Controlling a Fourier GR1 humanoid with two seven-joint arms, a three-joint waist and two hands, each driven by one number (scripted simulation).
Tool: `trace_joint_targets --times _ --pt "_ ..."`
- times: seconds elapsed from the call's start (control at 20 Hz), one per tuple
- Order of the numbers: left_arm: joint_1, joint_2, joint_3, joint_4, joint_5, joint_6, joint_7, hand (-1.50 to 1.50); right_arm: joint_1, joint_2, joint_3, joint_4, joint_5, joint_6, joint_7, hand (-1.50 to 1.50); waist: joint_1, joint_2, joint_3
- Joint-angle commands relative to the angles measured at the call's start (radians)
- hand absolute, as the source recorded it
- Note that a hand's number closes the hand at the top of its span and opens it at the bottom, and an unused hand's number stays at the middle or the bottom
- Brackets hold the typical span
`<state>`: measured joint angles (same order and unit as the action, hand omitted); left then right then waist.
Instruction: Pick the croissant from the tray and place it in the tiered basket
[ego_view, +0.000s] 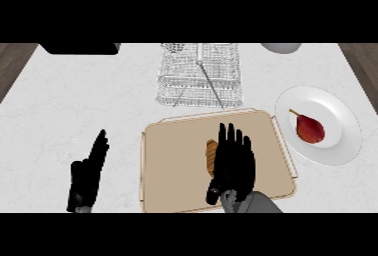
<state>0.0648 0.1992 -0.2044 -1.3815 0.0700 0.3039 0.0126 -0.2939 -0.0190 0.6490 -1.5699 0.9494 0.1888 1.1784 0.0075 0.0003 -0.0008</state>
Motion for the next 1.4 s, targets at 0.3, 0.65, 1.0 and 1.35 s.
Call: trace_joint_targets --times 0.3,0.65,1.0,1.35 --pt "0.019 -0.008 -0.011 -0.035 -0.017 -0.009 0.020 0.00 -0.084 0.018 -0.020 0.071 -0.091 0.085 0.223 -1.50 0.002 -0.001 0.000" --pt "0.019 0.011 0.026 -0.011 -0.003 -0.036 -0.007 0.00 -0.010 0.018 -0.069 0.123 -0.085 0.047 0.157 -1.50 -0.005 -0.002 0.000" --pt "-0.021 -0.025 0.032 0.048 -0.031 -0.008 -0.007 0.00 -0.051 0.018 -0.015 0.155 -0.150 -0.001 0.201 -1.50 -0.002 0.000 0.000" --pt "0.029 -0.055 0.000 0.005 -0.062 -0.002 -0.024 0.00 0.024 0.018 -0.013 0.206 -0.087 -0.058 0.098 1.50 -0.005 -0.001 0.001"
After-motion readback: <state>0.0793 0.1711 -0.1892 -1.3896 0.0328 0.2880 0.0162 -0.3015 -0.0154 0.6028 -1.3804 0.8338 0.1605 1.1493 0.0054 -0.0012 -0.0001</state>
